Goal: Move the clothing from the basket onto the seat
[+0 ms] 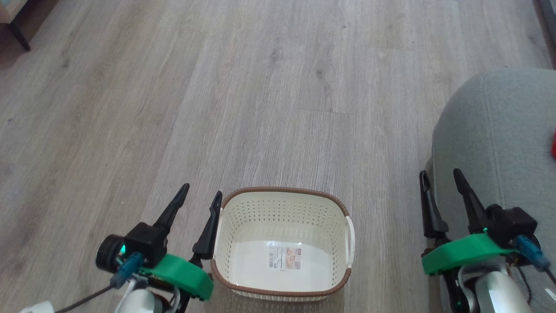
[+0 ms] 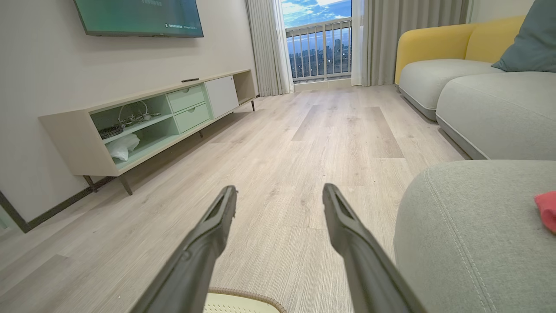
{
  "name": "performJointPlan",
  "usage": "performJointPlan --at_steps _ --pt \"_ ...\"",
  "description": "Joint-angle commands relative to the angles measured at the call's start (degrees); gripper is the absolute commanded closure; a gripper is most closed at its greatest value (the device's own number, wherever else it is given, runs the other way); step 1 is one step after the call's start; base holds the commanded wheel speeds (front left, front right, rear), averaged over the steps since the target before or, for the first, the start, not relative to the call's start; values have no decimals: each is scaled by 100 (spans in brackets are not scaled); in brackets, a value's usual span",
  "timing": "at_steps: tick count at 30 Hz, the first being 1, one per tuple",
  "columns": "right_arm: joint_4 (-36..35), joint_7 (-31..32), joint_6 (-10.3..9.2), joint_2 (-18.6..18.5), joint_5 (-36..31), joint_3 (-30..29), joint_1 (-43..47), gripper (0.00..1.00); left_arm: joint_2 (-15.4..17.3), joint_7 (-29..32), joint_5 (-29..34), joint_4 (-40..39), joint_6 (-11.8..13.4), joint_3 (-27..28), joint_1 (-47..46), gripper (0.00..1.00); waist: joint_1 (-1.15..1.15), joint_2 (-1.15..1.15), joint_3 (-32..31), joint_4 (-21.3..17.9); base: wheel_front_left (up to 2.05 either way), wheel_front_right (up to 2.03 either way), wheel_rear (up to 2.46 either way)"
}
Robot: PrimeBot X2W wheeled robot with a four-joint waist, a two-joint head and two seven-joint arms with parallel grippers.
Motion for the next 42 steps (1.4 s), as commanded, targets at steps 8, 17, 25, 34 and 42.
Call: performJointPlan --at_steps 8,17,25,34,42 --pt "-155 -51 -1 11 51 43 -82 0 -8 -55 -138 -195 -27 298 -93 0 0 0 -23 -59 0 0 0" --pt "-153 -51 -1 12 41 56 -133 0 -8 -55 -301 -118 -39 275 -140 0 0 0 22 -64 0 0 0" --pt "-140 -51 -1 12 41 37 -178 0 -8 -55 -384 -125 -47 271 -173 0 0 0 71 -87 0 0 0" --pt "271 4 0 33 43 -77 29 100 0 29 -446 305 -46 103 56 100 0 0 102 -99 0 0 0" --pt "432 95 0 35 381 -99 94 100 23 86 -812 450 -38 138 147 100 0 0 97 -142 0 0 0"
